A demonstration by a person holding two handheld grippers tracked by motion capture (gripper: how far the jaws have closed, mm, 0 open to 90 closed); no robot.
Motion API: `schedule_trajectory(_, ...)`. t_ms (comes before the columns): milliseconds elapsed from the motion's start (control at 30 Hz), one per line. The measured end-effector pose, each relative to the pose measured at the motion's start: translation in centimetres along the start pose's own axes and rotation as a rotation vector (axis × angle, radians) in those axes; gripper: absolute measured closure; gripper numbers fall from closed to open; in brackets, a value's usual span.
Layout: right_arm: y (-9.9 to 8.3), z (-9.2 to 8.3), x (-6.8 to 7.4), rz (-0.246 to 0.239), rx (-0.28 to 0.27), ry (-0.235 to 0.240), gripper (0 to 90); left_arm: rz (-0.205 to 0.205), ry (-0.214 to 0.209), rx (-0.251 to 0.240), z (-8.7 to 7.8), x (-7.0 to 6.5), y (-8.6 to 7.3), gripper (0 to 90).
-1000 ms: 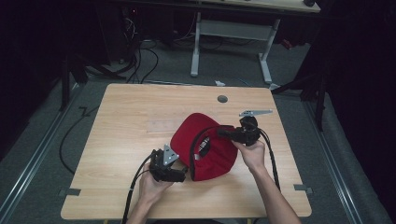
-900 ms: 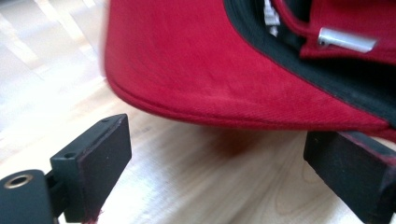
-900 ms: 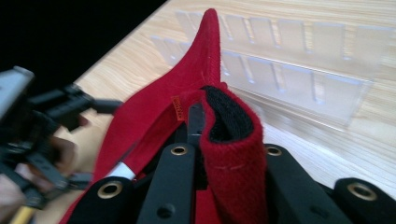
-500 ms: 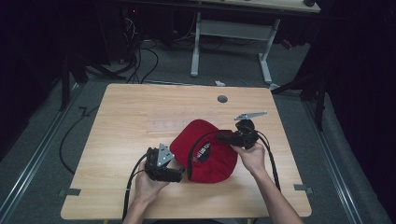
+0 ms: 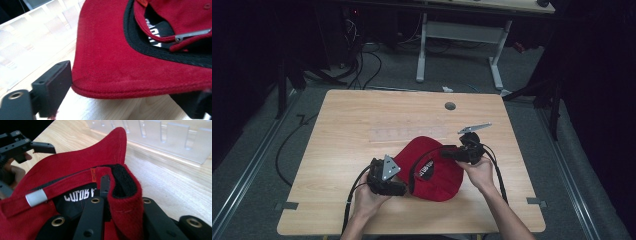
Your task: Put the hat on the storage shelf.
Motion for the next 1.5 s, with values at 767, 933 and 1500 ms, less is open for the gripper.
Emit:
schedule_trajectory(767, 0.1, 1.3, 0.7, -0.028, -0.014, 0.062, 76.2, 0.056, -0.096, 0.065, -1.2, 0.0, 0.6, 61.8)
schedule_trajectory(933, 0.3, 1.1, 0.4, -0.014, -0.041, 0.061, 70.9, 0.085, -0.15, 0.08, -1.5, -1.1, 0.5, 70.9)
schedule_trajectory(1500, 0.8, -2.0, -2.3, 0.06, -0.219, 0.047, 52.0, 0.089, -0.184, 0.08, -2.7, -1.7, 1.6, 85.7)
Point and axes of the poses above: each handheld gripper's, and its own axes: z roughly forward along the jaws, y roughly out of its top, x roughly to its left, the point moved 3 cm from there along z, roughly forward along the jaws, and after that the axes turned 4 degrees about -y, right-handed, at the moved point
